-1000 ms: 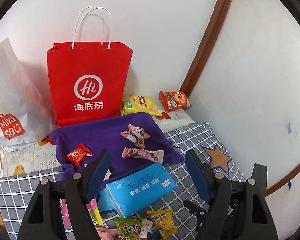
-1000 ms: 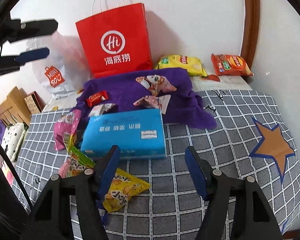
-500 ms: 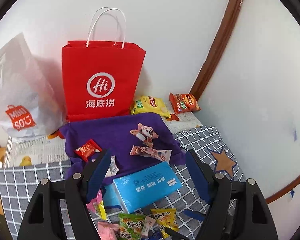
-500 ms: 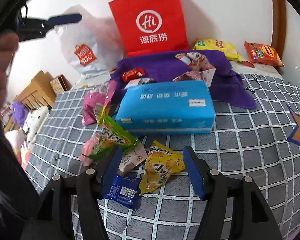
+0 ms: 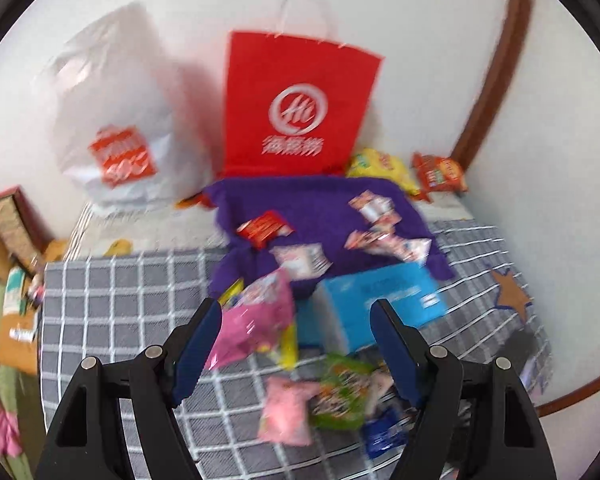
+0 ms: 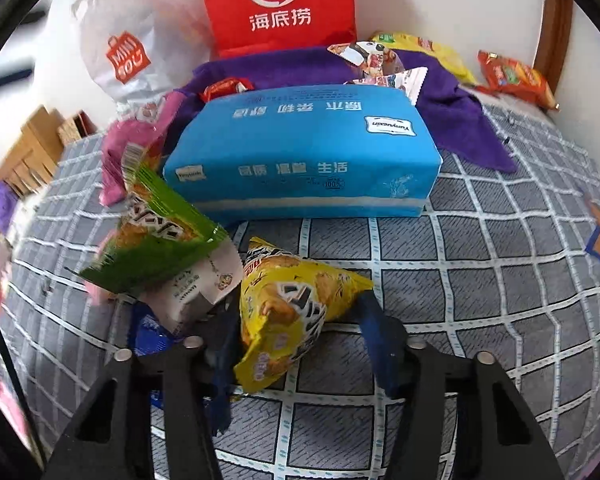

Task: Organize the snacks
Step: 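Grasp the yellow cartoon snack bag with the right tool while the left tool grasps the pink bag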

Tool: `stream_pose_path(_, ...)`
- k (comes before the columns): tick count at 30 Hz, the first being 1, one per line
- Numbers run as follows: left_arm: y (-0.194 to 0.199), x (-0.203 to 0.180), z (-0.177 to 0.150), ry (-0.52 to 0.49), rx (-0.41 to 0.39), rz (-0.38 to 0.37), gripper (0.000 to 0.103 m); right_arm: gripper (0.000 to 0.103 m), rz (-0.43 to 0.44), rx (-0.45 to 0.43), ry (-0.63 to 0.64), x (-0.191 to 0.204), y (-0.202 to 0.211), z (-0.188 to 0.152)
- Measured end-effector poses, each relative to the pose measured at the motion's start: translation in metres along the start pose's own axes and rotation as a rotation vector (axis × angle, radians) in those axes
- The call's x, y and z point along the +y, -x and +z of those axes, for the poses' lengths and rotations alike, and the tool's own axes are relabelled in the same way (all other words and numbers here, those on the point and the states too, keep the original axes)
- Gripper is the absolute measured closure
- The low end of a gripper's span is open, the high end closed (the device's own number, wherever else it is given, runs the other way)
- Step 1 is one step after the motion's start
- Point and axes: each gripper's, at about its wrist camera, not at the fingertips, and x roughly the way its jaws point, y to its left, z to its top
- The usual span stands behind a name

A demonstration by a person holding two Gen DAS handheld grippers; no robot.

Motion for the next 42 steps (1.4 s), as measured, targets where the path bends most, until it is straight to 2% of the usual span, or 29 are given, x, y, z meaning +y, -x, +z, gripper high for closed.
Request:
stream_pose_path(2,-0.008,0.008,-0.012,0.013,0.022,0.026,0.028,0.053,0.034,-0.015,-0.015,-0.006,0.005,0.0)
stream_pose_path(5,-0.021,0.019,-0.031,0.047,0.044,0.059,0.028,0.053,0.034,-0.054,-0.004,-0.013,0.015,-0.001)
stream_pose_path(11,-0.042,0.024,-0.051,0.061,0.077,0.064,0.028,0.053,0.015,-0.112,0.019,-0.029,0.035,-0.002)
stream_pose_path(16,-0.058,0.023,-0.046,0.066,0.057,0.073,0.024,0.053,-0.004,-0.133,0.012,-0.046,0.038,-0.002)
stream_pose_path(20,-0.077,0.023,-0.038,0.056,0.07,0.049,0.024,0.053,-0.016,-0.138,0.009,-0.055,0.035,-0.004)
stream_pose_path(26,-0.111,0.037,-0.023,0.108,0.084,0.052,0.024,0.053,-0.031,-0.159,0.023,-0.065,0.031,-0.001)
stream_pose_path(29,-0.124,0.044,-0.024,0.125,0.07,0.023,0.024,0.053,-0.05,-0.16,0.028,-0.069,0.023,0.0)
stream_pose_path(35,-0.138,0.058,-0.034,0.213,0.049,-0.096,0.023,0.053,-0.071,-0.147,0.024,-0.075,0.007,0.003)
stream_pose_path(38,-0.142,0.057,-0.037,0.223,0.057,-0.131,0.029,0.053,-0.11,-0.148,0.058,-0.072,-0.001,0.002)
stream_pose_path(42,-0.141,0.049,-0.036,0.17,0.036,-0.101,0.037,0.053,-0.098,-0.143,0.059,-0.073,-0.003,0.004)
